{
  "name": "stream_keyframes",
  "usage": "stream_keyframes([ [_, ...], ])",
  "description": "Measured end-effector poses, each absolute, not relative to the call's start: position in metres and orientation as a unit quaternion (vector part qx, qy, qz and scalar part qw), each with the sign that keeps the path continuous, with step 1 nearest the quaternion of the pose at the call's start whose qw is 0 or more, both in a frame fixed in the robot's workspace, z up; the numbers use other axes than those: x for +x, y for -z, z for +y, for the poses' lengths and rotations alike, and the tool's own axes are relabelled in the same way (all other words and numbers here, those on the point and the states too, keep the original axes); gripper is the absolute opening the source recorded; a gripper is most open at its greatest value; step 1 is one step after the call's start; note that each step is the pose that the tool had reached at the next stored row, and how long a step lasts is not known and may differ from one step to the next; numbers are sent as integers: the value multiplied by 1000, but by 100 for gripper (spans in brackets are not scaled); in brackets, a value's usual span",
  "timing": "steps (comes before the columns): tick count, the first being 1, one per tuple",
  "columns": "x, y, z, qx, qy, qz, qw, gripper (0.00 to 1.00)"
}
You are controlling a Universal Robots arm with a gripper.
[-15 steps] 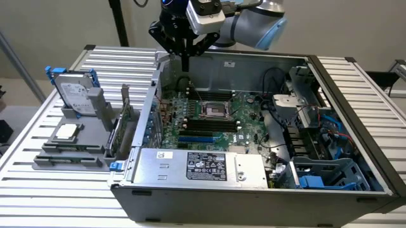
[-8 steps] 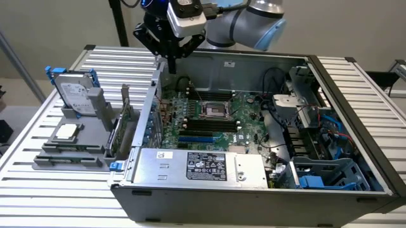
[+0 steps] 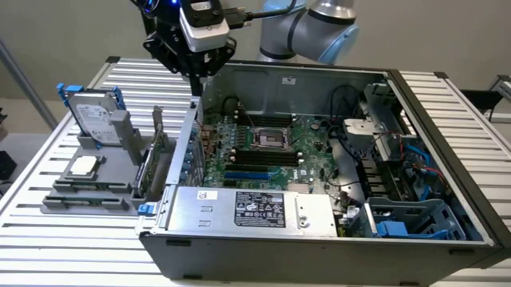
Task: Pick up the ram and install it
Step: 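Reach for the ram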
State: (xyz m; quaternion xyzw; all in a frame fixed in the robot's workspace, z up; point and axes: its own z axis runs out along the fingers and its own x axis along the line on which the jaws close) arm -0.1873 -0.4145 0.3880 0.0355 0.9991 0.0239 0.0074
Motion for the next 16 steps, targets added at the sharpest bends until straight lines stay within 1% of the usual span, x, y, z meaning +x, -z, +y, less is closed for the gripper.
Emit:
stream_keyframes([
  [16, -259, -381, -429, 36, -24, 999, 5, 11],
])
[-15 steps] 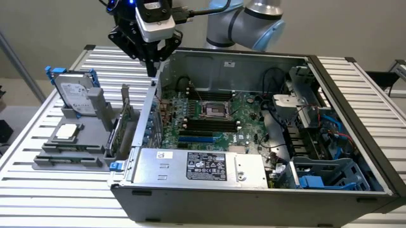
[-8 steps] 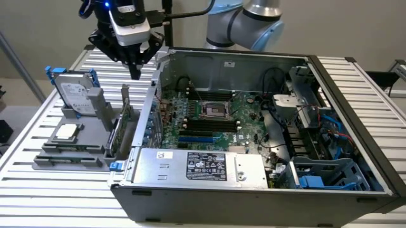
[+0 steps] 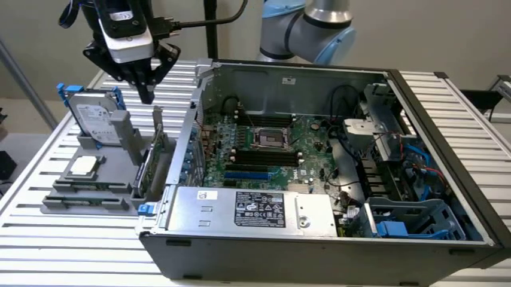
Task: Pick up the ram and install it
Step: 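Reach for the ram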
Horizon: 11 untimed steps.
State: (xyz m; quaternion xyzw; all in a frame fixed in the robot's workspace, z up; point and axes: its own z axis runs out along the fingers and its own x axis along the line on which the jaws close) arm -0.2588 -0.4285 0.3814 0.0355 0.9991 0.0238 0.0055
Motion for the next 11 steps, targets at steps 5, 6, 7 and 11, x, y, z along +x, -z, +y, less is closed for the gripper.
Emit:
stream_keyframes([
  [5, -281, -379, -432, 36, -24, 999, 4, 11],
  [6, -286, -379, -433, 36, -24, 999, 4, 11],
  [7, -290, -378, -434, 36, -24, 999, 4, 11],
  [11, -308, -377, -436, 36, -24, 999, 3, 11],
])
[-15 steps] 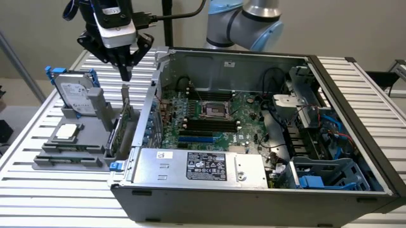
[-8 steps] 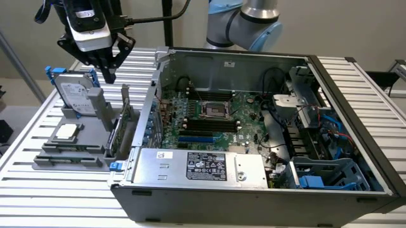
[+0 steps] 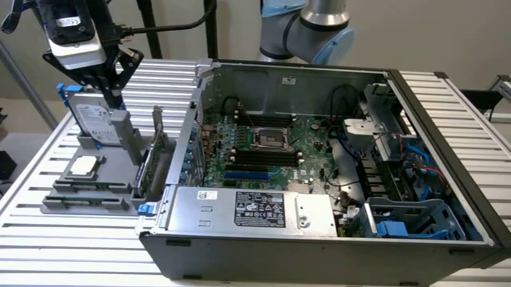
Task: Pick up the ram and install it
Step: 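Reach for the ram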
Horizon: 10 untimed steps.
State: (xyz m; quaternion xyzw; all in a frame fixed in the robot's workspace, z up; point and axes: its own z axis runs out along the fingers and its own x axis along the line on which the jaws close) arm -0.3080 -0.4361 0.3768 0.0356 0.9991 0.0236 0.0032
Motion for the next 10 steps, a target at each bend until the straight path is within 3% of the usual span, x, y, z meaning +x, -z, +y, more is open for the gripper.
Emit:
stream_keyframes([
  [10, -354, -372, -442, 36, -23, 999, 1, 11],
])
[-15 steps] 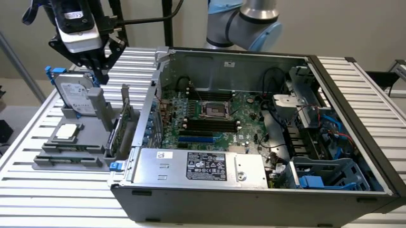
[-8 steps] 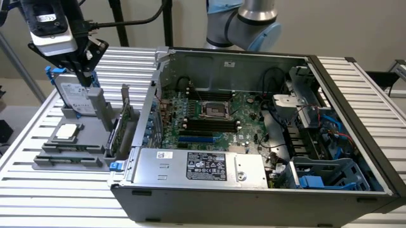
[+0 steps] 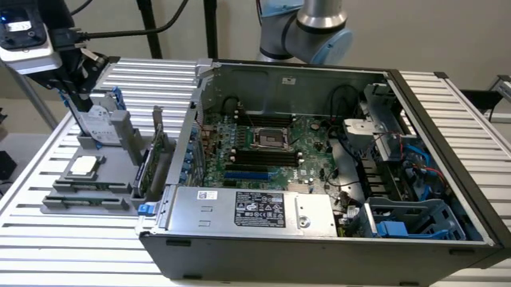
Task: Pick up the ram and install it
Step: 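Reach for the ram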
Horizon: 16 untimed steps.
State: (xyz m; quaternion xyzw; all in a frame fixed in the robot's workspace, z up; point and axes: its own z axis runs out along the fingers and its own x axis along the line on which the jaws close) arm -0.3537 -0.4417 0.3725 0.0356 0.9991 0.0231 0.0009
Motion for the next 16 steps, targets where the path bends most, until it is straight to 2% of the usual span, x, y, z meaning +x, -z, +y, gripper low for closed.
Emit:
stream_keyframes([
  [11, -393, -368, -448, 36, -22, 999, -2, 11],
  [16, -393, -366, -466, 36, -22, 999, -2, 11],
])
